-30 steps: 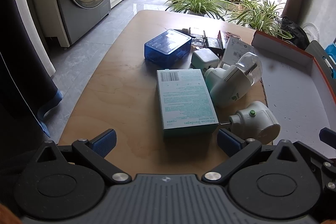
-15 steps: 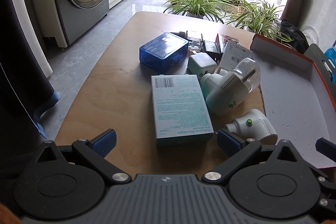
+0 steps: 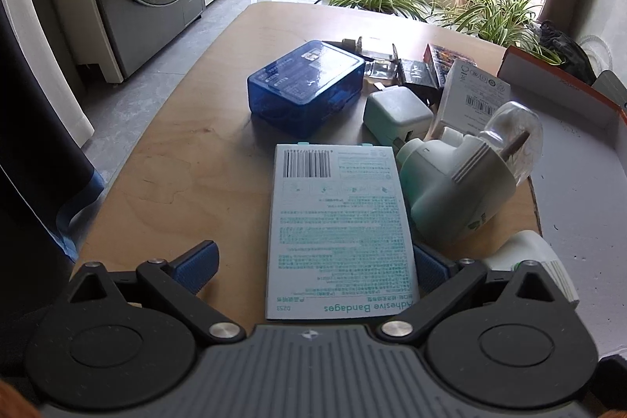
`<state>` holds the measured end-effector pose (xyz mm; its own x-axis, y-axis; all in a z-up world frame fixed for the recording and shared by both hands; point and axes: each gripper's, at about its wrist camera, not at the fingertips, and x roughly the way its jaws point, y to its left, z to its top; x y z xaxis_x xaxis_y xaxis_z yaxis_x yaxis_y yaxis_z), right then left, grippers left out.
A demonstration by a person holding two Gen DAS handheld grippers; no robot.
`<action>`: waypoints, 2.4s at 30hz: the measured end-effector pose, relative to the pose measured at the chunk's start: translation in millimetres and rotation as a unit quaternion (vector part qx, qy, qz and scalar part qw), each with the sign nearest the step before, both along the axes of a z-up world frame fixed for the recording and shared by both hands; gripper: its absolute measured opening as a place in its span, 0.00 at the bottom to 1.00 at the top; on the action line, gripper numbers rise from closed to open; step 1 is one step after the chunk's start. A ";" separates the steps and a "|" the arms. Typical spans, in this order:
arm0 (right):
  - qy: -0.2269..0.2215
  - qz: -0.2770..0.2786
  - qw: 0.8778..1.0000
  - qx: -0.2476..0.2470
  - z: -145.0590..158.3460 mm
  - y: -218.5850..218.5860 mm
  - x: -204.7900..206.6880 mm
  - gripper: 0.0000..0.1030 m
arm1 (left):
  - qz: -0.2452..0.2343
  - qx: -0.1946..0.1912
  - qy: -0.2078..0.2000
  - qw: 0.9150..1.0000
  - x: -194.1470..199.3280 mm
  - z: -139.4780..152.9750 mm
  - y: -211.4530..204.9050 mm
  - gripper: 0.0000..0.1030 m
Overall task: Organize rigid objects
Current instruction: 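Close left tool on the teal bandage box while right tool grasps the white plug adapter, then carry the bandage box with left tool while right tool carries the plug adapter to the tray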
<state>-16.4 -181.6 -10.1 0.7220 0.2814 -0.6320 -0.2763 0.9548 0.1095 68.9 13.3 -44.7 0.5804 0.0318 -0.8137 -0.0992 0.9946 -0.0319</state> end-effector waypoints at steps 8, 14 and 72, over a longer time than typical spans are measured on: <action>0.023 0.051 0.998 -0.023 -16.1 28.5 33.6 0.90 | -0.020 -0.018 -0.032 0.999 -11.2 9.1 18.2 0.70; 0.047 0.063 0.996 -0.035 -31.9 48.4 54.0 0.93 | -0.017 -0.017 -0.055 0.998 -28.4 23.6 30.2 0.70; -0.057 -0.137 0.989 0.018 55.5 -129.8 34.2 0.81 | -0.165 -0.073 -0.151 0.972 -9.2 84.3 -115.2 0.70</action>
<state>17.8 -311.3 45.4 0.8407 0.0859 -0.5347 -0.0204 0.9917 0.1273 59.7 -101.9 39.6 0.7521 -0.3001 -0.5868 0.2604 0.9532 -0.1537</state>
